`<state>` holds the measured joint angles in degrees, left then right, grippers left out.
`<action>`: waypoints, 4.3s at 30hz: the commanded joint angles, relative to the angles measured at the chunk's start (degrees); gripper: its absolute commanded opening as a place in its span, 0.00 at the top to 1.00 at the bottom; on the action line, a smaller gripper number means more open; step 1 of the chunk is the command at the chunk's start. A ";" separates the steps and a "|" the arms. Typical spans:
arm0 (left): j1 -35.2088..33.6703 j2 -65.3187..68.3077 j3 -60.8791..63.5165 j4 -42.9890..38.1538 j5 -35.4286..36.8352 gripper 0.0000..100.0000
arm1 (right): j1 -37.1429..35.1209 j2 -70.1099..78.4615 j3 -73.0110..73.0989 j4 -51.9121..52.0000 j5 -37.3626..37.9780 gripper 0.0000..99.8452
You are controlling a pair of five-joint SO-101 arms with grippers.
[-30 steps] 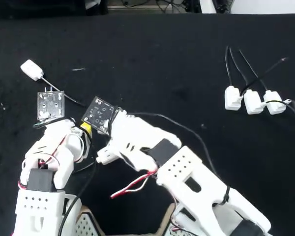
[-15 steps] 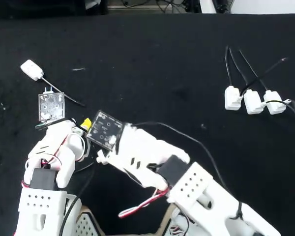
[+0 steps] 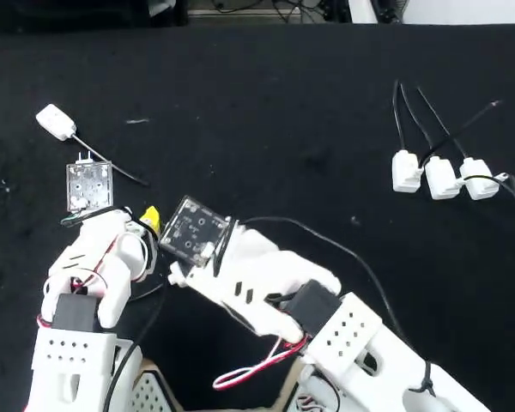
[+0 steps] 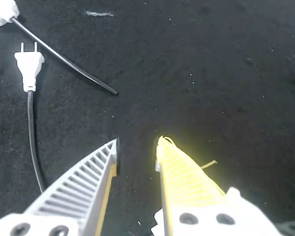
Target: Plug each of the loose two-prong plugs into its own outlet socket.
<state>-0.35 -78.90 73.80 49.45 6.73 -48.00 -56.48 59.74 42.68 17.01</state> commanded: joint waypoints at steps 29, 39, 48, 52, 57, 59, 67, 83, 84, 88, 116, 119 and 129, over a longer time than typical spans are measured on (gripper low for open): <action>-10.42 0.18 0.31 9.67 -4.66 0.86 | 4.92 -1.63 -12.00 20.57 7.65 0.99; -26.86 0.26 9.71 13.27 -28.04 0.86 | 5.01 20.18 -27.03 30.33 28.84 0.99; -31.87 0.18 16.75 7.03 -29.71 0.86 | 5.80 43.30 -44.09 36.22 41.49 0.99; -32.13 0.18 16.84 8.35 -29.71 0.86 | 8.88 50.59 -49.89 36.31 42.29 0.99; -32.13 0.18 16.84 8.62 -29.71 0.86 | 9.67 55.34 -52.18 36.31 43.60 0.99; -32.13 0.18 16.84 8.62 -29.71 0.86 | 9.14 56.13 -52.18 35.96 43.60 0.99; -32.13 0.18 16.92 8.62 -29.71 0.86 | 6.68 56.92 -52.09 36.31 43.34 0.99; -32.13 0.18 16.92 8.62 -29.71 0.86 | 4.04 57.10 -50.59 35.87 43.25 0.99; -32.13 0.18 16.92 8.62 -29.71 0.86 | 4.04 57.10 -50.59 35.87 43.25 0.99; -32.13 0.18 16.92 8.62 -29.71 0.86 | 4.13 58.33 -50.68 35.87 43.25 0.99; -32.13 0.18 16.92 8.62 -29.71 0.86 | 4.04 62.64 -51.12 35.87 31.56 0.99; -32.13 0.18 16.92 8.62 -29.71 0.86 | 4.04 62.64 -49.71 35.43 31.47 0.99; -32.13 0.18 16.92 8.62 -29.71 0.86 | 4.40 64.13 -48.75 33.58 31.74 0.99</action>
<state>-31.74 -79.08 90.95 57.80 -22.55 -43.25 6.11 10.68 78.11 49.36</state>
